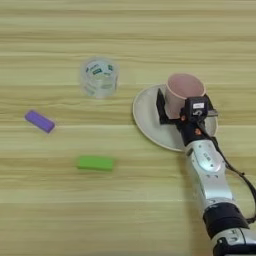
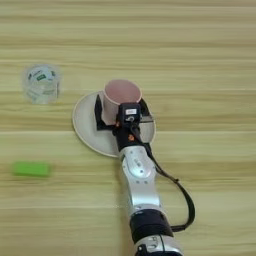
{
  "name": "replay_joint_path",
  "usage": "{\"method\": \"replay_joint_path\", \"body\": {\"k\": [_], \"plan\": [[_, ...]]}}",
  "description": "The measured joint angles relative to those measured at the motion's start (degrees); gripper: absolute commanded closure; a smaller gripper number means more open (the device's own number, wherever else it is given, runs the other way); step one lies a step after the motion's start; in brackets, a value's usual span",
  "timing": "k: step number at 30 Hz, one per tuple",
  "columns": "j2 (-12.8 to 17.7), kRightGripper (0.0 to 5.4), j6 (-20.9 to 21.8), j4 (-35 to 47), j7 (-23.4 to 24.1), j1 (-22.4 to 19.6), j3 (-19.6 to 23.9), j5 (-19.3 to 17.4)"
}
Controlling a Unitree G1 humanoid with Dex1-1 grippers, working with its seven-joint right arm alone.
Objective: Move the objects on the table
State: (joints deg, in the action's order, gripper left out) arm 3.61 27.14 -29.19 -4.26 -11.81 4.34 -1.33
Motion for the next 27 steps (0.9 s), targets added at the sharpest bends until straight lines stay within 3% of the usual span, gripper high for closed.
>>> {"method": "replay_joint_path", "body": {"k": [15,23,27], "plan": [[0.0,0.03,0.0,0.0,-0.1,0.0,0.0,0.0],[0.0,0.88,0.0,0.0,-0.4,0.0,0.0,0.0],[0.0,0.97,0.0,0.0,-0.5,0.0,0.0,-0.1]]}}
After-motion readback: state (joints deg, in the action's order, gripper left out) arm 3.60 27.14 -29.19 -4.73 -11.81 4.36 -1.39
